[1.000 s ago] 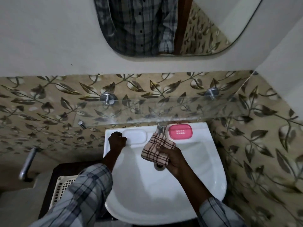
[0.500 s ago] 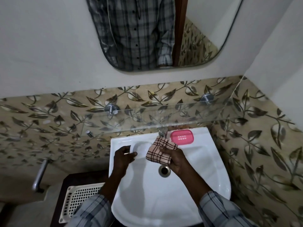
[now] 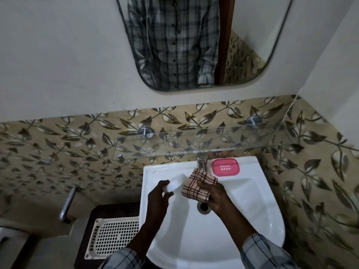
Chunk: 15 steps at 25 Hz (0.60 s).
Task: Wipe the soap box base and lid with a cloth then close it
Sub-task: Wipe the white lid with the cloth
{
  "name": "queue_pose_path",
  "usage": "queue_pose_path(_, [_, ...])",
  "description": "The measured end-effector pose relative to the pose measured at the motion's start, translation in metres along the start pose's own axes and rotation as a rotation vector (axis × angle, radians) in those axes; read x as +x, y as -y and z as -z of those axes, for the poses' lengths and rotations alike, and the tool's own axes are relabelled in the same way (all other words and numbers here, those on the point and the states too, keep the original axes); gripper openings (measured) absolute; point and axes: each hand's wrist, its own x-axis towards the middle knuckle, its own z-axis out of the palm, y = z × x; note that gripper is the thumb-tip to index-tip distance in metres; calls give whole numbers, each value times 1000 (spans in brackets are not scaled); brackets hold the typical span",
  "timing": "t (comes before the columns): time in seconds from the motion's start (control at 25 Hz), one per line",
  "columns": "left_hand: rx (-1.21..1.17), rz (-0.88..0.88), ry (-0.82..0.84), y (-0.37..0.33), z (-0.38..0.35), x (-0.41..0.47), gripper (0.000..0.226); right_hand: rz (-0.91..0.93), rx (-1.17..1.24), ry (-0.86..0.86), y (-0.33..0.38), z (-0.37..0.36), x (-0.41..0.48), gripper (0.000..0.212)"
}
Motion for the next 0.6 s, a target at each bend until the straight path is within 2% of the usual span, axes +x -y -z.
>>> queue_pose_path(0.16, [2, 2, -15, -3, -2, -8, 40, 8, -17, 16, -3, 8, -7, 29])
queue_pose_path(0.4, [9, -8, -25, -11, -1, -17, 42, 10, -80, -40, 1, 24, -8, 39])
queue_pose_path(0.6, [16, -38, -49, -17, 0, -23, 40, 8, -88, -35, 0, 28, -11, 37])
